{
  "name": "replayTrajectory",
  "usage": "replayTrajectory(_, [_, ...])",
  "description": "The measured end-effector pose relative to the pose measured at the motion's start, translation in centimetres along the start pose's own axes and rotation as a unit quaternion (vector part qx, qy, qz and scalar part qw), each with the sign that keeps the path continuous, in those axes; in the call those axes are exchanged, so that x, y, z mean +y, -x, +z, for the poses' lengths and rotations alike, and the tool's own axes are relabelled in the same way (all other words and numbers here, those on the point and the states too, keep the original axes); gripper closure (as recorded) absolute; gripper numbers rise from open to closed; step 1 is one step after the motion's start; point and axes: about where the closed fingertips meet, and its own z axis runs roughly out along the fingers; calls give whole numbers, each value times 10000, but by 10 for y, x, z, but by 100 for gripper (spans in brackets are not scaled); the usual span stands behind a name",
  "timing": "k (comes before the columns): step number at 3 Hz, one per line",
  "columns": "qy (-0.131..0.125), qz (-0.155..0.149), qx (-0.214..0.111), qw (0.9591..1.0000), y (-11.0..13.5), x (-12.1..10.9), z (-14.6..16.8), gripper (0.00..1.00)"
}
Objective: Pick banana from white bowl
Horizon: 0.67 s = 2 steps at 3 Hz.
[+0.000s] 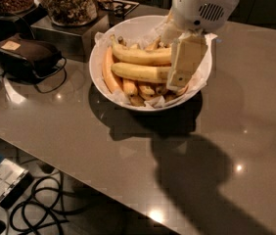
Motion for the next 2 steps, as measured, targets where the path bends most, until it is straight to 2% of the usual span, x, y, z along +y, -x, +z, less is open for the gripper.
replayTrajectory(1, [100,-15,2,9999,2,-5,10,26])
replayTrajectory(2, [183,14,31,9998,1,-9,20,39])
